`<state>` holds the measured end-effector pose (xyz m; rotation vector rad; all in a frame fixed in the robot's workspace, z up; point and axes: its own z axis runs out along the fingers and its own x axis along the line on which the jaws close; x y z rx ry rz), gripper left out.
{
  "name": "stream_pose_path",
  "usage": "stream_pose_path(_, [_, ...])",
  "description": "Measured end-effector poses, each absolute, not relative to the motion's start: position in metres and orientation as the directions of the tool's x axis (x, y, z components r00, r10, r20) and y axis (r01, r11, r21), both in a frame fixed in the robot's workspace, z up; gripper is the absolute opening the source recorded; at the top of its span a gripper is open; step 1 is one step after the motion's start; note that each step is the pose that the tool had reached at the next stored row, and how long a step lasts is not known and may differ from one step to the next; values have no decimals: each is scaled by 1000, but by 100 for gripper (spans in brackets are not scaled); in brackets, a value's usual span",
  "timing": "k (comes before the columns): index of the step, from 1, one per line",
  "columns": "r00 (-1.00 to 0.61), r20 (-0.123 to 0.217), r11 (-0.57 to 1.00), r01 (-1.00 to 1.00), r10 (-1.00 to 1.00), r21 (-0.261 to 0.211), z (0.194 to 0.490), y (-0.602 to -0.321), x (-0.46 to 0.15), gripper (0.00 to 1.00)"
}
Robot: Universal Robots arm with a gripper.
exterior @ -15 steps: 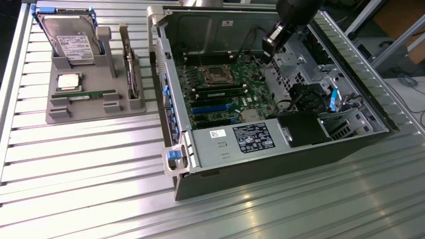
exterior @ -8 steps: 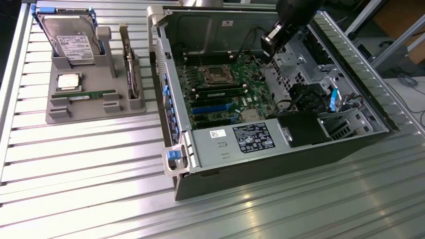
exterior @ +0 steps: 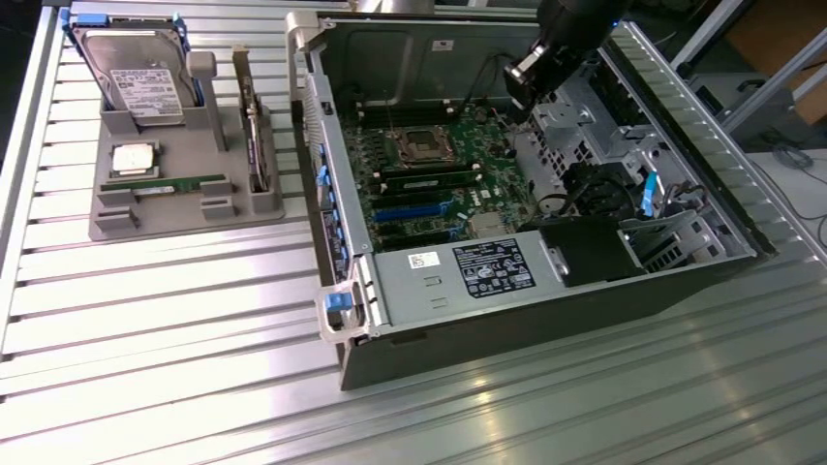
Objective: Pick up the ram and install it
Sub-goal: 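Press down the ram until it locks into place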
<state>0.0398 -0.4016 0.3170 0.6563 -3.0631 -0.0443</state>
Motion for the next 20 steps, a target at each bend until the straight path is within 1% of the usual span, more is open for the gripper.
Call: stream_pose_path(20, [-987, 3, 987, -160, -161, 30, 316, -402, 40, 11])
